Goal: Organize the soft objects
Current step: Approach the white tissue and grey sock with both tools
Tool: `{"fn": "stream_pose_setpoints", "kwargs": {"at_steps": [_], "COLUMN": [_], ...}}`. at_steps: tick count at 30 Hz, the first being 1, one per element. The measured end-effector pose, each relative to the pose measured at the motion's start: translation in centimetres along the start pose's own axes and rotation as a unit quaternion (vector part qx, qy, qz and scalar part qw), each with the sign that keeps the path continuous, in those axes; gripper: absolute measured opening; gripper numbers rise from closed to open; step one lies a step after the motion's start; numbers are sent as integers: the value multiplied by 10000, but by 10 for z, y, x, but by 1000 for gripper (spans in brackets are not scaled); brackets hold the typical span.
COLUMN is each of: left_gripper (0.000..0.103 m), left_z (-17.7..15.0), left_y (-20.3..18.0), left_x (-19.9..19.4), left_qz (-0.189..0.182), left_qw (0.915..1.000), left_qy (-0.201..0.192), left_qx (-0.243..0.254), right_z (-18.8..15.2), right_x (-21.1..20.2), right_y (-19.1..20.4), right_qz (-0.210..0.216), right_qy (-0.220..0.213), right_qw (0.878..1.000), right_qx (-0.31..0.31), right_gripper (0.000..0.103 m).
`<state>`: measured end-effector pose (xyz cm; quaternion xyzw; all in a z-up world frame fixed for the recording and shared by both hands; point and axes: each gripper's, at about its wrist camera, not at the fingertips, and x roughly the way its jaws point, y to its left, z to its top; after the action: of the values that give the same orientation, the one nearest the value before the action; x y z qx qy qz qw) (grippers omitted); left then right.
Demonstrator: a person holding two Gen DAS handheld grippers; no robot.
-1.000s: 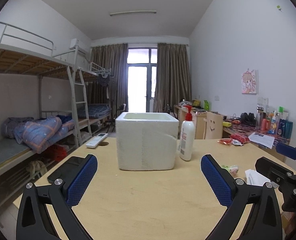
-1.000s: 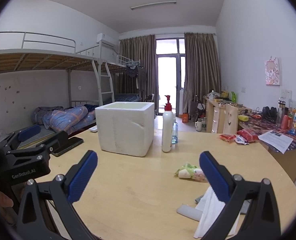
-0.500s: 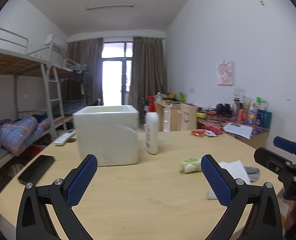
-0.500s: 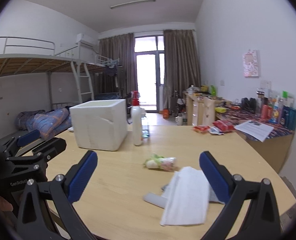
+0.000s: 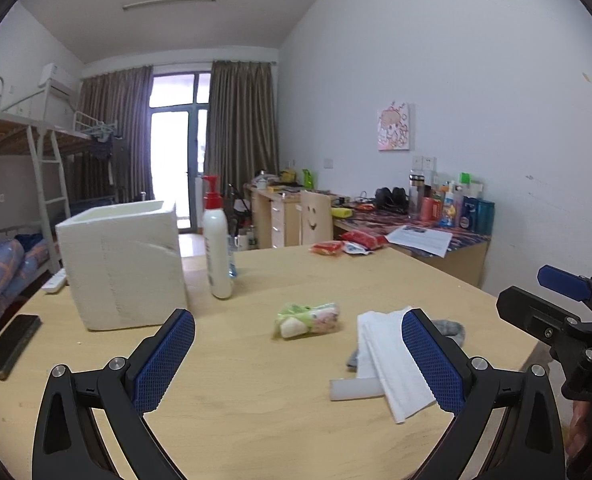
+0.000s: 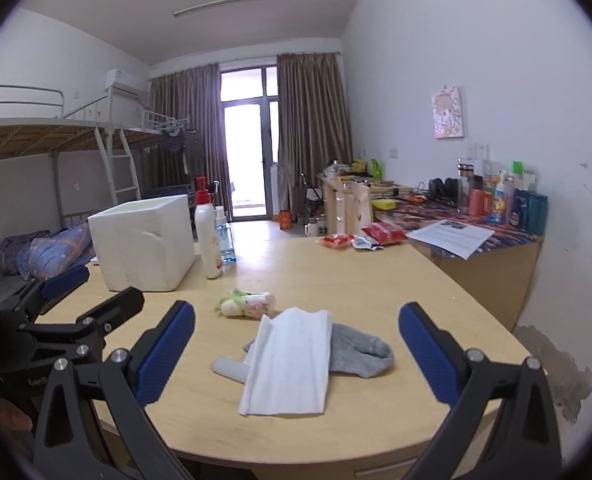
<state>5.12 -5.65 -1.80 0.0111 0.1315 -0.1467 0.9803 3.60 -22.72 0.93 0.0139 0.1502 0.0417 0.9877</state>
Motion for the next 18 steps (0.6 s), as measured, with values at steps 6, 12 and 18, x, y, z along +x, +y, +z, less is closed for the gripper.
{"fn": "stream_pose_setpoints", "kwargs": {"at_steps": [6,12,18], "left_gripper": [103,103,103], "left_z": [-1,-4,-10], "left_y": [-11,-21,-25], "left_x": [10,25,43], "left_qz": [-164,-386,-497], "left_qw": [9998,9985,9967], "left_qy": [134,378,634], "left_qx": [60,121,138], "right_z": [-4,-9,-16], "right_x": [4,15,30], "right_y": [-11,-25,-33], "right_qz": [-37,-70,-6], "right_qy": [54,255,485], "right_qw": [10000,9996,9987], "right_qx": [38,125,159], "right_gripper": [103,103,103]}}
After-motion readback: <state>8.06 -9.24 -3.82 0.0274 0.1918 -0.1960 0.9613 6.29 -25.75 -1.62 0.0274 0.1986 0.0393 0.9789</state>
